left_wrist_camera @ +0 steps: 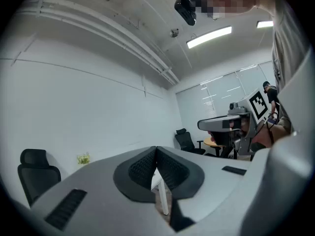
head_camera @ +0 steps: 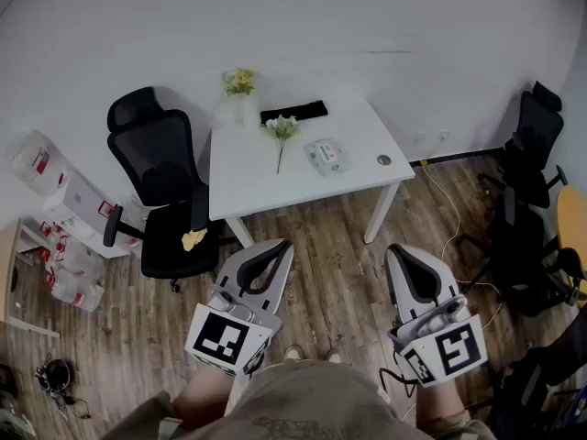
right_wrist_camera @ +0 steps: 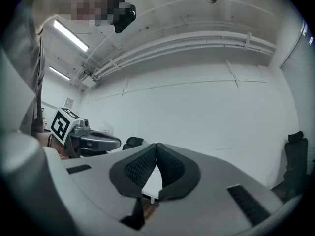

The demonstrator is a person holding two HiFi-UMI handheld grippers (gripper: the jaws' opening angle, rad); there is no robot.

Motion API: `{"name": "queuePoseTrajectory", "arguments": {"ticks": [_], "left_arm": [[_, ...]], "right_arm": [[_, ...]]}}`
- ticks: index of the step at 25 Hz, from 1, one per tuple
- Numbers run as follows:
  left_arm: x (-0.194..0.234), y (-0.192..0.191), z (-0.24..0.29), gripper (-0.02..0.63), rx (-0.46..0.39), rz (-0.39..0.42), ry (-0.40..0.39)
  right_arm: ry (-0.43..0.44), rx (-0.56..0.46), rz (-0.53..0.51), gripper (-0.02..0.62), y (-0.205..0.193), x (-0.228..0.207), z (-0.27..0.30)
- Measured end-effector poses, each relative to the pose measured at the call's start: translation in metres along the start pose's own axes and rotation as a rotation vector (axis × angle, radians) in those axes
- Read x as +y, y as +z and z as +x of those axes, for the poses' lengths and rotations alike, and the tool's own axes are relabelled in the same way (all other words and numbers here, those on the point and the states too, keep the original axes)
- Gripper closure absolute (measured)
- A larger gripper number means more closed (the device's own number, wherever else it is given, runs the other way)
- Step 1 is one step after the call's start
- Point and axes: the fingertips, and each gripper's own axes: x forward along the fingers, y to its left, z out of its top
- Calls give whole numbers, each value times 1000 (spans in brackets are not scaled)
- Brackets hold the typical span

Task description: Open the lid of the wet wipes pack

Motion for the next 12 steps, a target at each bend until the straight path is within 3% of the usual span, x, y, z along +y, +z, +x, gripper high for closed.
{"name": "queuePoseTrajectory", "arguments": {"ticks": [12], "left_arm": [[-24,-5,22,589,25,-1,11]], "right_arm": [[21,3,47,564,-12,-32,-8]]}}
